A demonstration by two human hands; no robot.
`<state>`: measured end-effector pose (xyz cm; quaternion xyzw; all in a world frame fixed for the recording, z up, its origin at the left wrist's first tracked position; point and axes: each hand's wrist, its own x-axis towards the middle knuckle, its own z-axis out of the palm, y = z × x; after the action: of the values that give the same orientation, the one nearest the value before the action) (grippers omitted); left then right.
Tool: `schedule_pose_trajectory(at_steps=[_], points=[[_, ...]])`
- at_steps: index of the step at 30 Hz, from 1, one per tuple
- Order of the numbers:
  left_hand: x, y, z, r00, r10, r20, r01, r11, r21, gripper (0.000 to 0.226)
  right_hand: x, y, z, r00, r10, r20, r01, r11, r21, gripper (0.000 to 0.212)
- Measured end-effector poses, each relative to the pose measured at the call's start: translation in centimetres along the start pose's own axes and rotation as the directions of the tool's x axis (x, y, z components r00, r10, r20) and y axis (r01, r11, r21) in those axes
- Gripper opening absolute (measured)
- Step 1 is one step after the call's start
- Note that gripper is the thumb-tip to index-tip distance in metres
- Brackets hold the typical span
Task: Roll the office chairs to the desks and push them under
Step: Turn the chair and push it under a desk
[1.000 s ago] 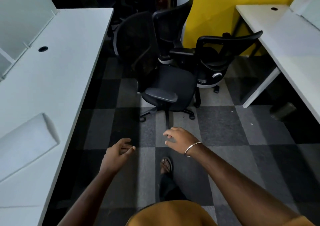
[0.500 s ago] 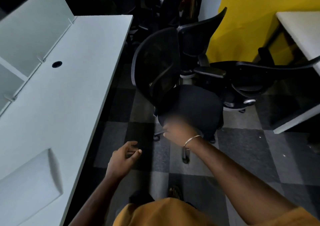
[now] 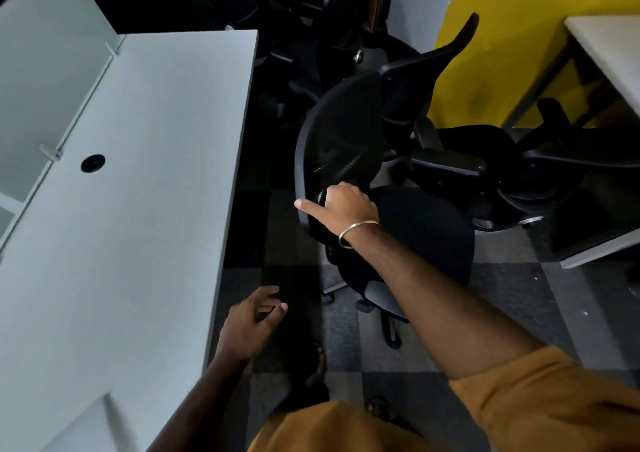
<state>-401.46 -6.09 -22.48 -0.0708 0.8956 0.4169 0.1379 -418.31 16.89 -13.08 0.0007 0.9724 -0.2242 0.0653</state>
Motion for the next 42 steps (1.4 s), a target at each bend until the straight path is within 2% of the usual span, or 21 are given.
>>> schedule_pose_trajectory(at_steps=[4,8,11,18,23,31,33,35,39,42], points=[[2.8,-1.1,-2.9,1.0,0.019,0.011,-0.019,1.0,0.0,0.032,3.2,-2.6,1.9,0.982,0.099,0.161,-0.096,0.995,-0.024,0.067],[4.1,-1.7,-4.3,1.0,0.025,0.0,-0.025,1.0,0.001,0.029,2.8,-3.9,4.1,0.982,0.161,0.095,-0.167,0.985,0.05,0.043],[4.5,-2.2,-4.2,0.999,0.016,0.028,-0.016,1.0,0.001,0.028,2.0,-3.9,4.7,0.982,0.185,0.037,-0.187,0.977,0.099,0.037],[4.6,-0.5,-2.0,0.987,0.054,0.151,-0.054,0.999,-0.007,0.032,-0.9,-2.2,4.4,0.991,0.121,0.054,-0.124,0.991,0.043,0.036],[4.7,2.5,-0.9,0.985,0.096,0.143,-0.091,0.995,-0.044,0.042,-4.6,-0.5,3.8,0.993,0.049,0.104,-0.054,0.998,0.045,0.028],[2.9,6.5,2.6,0.989,0.132,0.071,-0.126,0.988,-0.085,0.051,-13.3,7.1,1.3,0.961,-0.068,0.267,0.053,0.996,0.065,0.034],[2.1,6.9,3.8,0.989,0.142,0.027,-0.139,0.986,-0.092,0.06,-15.9,10.1,0.4,0.953,-0.096,0.287,0.087,0.995,0.042,0.03],[0.9,7.7,5.2,0.991,0.136,-0.017,-0.137,0.986,-0.097,0.078,-18.7,13.7,-0.9,0.947,-0.093,0.309,0.094,0.996,0.011,0.026],[-2.6,10.4,7.6,0.981,0.124,-0.151,-0.133,0.99,-0.051,0.106,-23.7,21.0,-4.5,0.96,0.035,0.279,-0.015,0.997,-0.073,0.022],[-4.7,12.4,8.8,0.957,0.209,-0.201,-0.205,0.978,0.044,0.112,-25.5,25.1,-7.0,0.962,0.207,0.175,-0.154,0.948,-0.277,0.026]])
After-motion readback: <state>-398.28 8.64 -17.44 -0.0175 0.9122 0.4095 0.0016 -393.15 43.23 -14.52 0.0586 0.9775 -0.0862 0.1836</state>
